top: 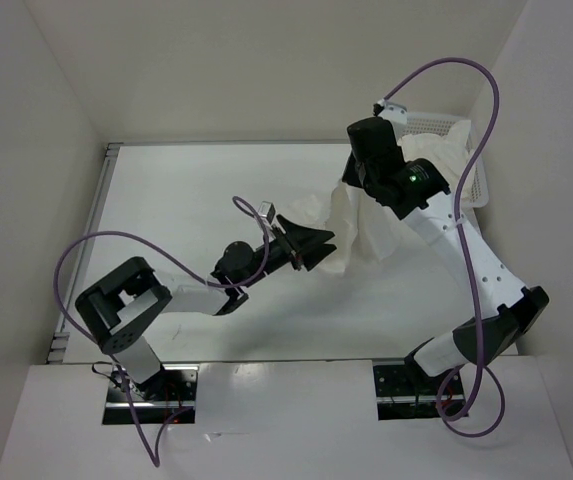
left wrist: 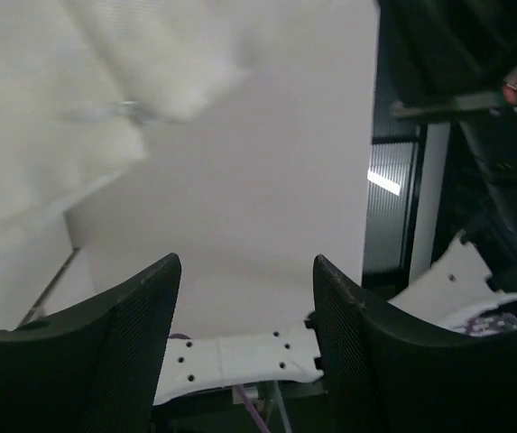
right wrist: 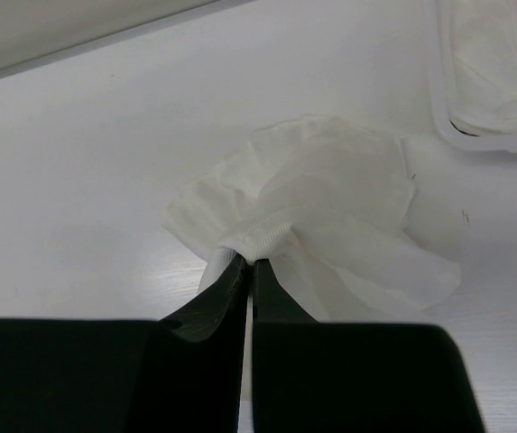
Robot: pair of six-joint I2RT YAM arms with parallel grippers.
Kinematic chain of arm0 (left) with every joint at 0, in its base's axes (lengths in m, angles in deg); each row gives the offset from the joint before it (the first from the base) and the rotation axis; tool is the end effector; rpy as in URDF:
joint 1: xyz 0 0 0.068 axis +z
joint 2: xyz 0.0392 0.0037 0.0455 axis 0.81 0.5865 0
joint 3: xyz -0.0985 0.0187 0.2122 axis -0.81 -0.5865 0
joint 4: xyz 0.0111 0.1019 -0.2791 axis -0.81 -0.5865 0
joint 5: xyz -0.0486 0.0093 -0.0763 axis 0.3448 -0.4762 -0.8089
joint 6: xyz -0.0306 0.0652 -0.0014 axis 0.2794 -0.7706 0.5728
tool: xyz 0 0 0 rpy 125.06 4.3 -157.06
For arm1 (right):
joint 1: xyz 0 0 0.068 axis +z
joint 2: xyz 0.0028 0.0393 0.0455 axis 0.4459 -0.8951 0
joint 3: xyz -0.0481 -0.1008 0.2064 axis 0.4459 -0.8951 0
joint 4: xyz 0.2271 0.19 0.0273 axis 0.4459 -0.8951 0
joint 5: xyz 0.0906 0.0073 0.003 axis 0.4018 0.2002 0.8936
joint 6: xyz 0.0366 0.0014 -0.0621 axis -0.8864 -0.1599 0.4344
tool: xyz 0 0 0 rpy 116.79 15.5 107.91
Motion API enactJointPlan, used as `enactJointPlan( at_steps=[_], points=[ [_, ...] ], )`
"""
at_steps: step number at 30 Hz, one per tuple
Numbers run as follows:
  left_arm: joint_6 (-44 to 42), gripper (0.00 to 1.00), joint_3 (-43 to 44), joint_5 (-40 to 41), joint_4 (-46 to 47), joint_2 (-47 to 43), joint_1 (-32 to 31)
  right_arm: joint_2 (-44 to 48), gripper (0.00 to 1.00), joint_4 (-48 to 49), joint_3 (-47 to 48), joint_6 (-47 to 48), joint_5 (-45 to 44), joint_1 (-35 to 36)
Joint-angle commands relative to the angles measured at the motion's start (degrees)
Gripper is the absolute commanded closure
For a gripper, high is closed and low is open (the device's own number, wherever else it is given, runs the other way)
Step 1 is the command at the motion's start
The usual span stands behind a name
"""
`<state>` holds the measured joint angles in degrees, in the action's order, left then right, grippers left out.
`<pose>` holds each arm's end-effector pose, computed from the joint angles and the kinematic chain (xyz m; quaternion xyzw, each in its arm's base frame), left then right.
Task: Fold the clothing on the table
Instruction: Fold the skirt
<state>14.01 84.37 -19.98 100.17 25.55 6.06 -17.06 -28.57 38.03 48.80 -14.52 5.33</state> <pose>0.2446 -0.2828 0.1614 -0.2228 0.5673 -0.7714 0.1830 0.3211 0.1651 0.3942 0.1126 0.8563 0.0467 0.5019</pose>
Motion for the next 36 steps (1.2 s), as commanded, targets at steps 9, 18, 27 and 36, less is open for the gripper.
enactJointPlan(
  at_steps=[9, 18, 27, 36],
  points=[
    [-6.6, 0.36, -2.5, 2.0, -2.7, 3.1, -2.7, 3.0, 0.99, 6.1, 0.7, -0.9, 1.4, -0.4],
    [-9.7, 0.89, 2.0, 11.2, -9.0, 6.9, -3.2, 6.6, 0.99, 7.9, -4.2, -2.1, 6.1, -0.4],
    [-13.5, 1.0, 4.3, 25.6, -31.0, 2.0, -4.4, 10.6, 0.99, 9.8, -9.3, -3.9, 7.4, 1.8],
    [-14.8, 1.0, 5.4, 33.0, -50.5, -2.0, -6.5, 11.6, 0.99, 9.2, -9.3, -3.9, 5.5, 2.3]
  ],
)
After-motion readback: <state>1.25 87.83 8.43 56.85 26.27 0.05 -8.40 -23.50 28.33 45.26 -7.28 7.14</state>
